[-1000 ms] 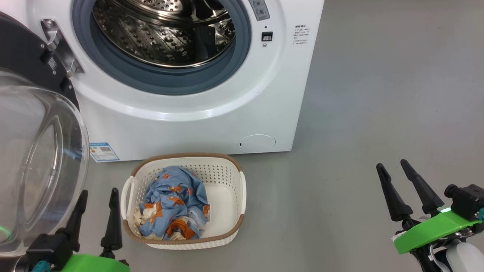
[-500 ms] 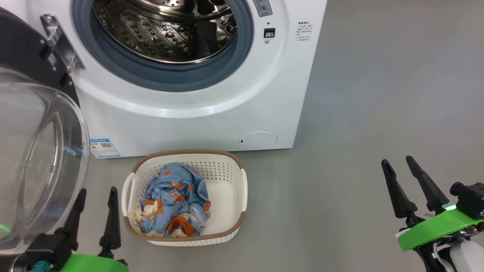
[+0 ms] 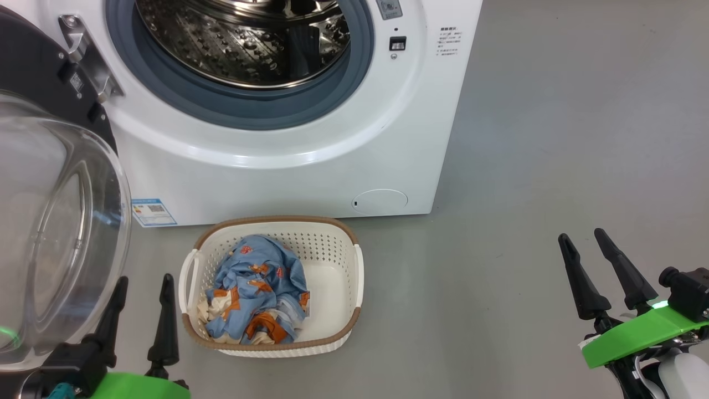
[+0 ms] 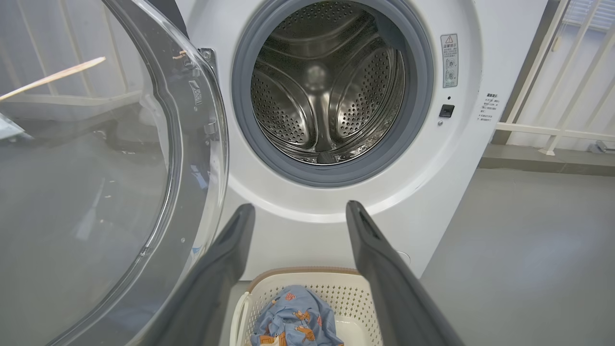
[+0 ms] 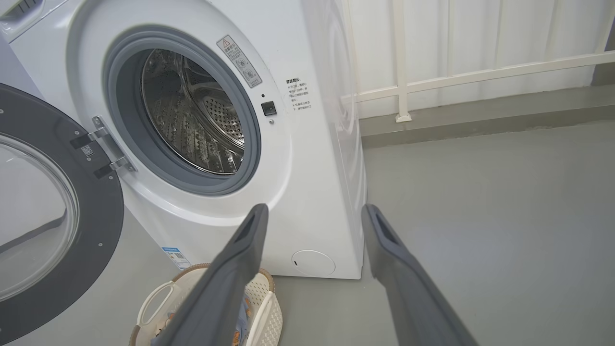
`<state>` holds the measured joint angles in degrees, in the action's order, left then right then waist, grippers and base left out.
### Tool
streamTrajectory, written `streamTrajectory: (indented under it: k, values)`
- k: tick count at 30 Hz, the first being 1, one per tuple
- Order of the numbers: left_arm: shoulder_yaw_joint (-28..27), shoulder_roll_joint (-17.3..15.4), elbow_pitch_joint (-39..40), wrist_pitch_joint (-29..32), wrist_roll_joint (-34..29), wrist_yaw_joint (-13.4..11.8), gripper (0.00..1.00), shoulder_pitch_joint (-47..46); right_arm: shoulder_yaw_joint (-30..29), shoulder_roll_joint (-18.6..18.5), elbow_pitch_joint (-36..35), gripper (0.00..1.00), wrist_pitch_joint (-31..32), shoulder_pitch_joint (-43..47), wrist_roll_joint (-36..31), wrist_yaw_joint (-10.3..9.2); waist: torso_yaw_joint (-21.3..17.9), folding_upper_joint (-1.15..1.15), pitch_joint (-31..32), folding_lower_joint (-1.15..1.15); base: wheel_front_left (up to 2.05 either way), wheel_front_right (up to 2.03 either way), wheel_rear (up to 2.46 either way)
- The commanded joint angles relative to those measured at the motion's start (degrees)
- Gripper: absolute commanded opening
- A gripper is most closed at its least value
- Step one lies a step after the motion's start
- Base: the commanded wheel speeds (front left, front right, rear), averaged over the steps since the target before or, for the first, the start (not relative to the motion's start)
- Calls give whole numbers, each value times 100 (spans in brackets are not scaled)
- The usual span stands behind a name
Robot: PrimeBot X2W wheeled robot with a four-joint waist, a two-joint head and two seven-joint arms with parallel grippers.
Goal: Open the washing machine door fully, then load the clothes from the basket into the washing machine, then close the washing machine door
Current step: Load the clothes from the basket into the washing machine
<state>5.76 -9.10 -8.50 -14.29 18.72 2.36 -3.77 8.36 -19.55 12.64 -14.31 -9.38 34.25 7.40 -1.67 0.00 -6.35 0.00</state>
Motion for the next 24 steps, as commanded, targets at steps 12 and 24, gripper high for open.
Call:
streamTrajectory:
  k: [12, 24]
  values:
    - [-284, -39, 66, -71, -179, 87, 100, -179, 93, -83, -153, 100, -69, -32, -31, 9, 26, 0, -5, 0, 5, -5, 0]
    - [-338, -9, 50, -71, -224, 123, 100, -178, 97, -45, -160, 100, -69, -31, -44, 9, 36, 0, -22, 0, 96, -96, 0]
